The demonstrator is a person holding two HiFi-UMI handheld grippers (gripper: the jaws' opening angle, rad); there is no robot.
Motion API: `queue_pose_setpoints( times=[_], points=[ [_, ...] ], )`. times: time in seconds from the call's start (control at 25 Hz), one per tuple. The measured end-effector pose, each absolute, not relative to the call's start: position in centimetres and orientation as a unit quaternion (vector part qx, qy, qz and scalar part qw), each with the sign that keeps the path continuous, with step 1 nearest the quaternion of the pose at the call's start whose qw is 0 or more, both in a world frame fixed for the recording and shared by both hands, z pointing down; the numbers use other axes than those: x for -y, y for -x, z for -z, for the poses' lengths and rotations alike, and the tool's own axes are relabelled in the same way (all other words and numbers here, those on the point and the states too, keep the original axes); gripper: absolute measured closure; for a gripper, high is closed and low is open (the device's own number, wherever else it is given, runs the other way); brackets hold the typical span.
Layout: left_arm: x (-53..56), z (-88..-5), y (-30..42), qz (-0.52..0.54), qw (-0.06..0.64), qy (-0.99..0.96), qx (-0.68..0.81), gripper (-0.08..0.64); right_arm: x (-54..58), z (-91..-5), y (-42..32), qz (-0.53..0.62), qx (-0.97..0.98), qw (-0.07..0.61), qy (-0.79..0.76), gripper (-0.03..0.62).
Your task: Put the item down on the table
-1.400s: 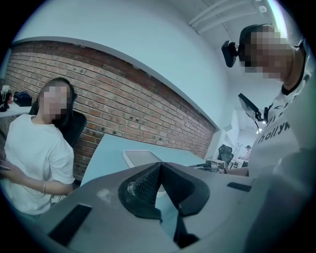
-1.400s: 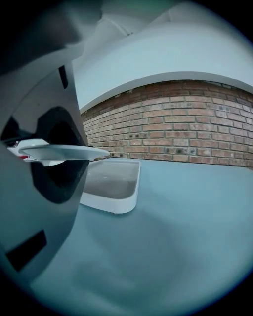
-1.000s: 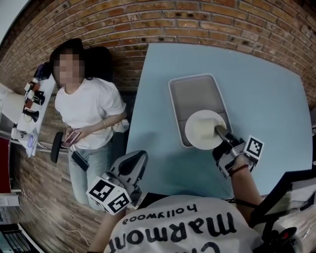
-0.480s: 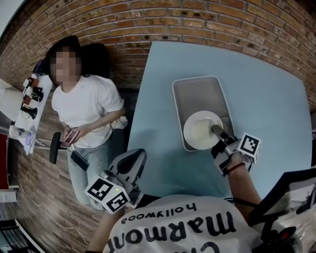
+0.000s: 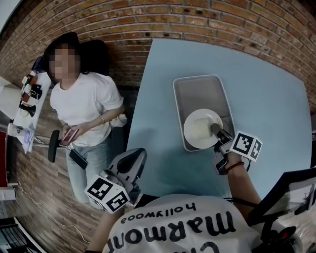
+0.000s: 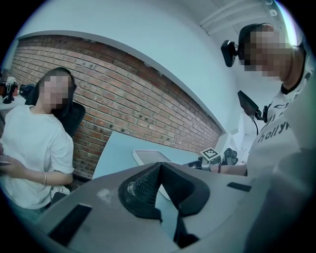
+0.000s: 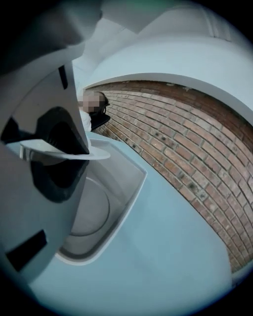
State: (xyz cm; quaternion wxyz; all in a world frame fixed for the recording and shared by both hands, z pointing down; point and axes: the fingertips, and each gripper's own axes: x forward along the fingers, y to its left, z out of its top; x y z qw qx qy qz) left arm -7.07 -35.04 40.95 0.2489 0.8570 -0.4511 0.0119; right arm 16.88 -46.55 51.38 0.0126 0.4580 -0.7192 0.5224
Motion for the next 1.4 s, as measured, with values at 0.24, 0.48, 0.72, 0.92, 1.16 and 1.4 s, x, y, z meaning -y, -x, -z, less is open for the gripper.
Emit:
queue_pose_setpoints(
  times=[0.24, 0.48, 0.72, 0.92, 1.16, 1.4],
  points=[
    [35.1, -41.0, 6.8, -0.012, 0.25, -0.857, 0.45, 0.554, 47.1, -51.2, -17.0, -0.455, 0.738, 0.08, -0.492, 0.554],
    [35.2, -41.3, 6.8, -0.012, 0.251, -0.856, 0.451, 0.554, 47.8, -50.9, -16.8, -0.417, 0.756, 0.105, -0.494, 0.552],
    [35.3, -41.2, 6.9, -0.011, 0.252, -0.856, 0.452, 0.554, 48.5, -50.8, -16.7, -0.392, 0.767, 0.125, -0.492, 0.543],
    [35.2, -41.4, 6.6, -0.01, 0.253, -0.856, 0.451, 0.554, 48.7, -50.6, -16.9, -0.341, 0.78, 0.159, -0.501, 0.522],
    [35.1, -41.5, 6.8, -0.008, 0.255, -0.855, 0.452, 0.554, 49.1, -51.1, -17.1, -0.295, 0.785, 0.207, -0.505, 0.499],
    [34.9, -41.8, 7.0, -0.007, 0.255, -0.853, 0.455, 0.554, 49.4, -52.0, -17.4, -0.248, 0.785, 0.261, -0.503, 0.485]
  ],
)
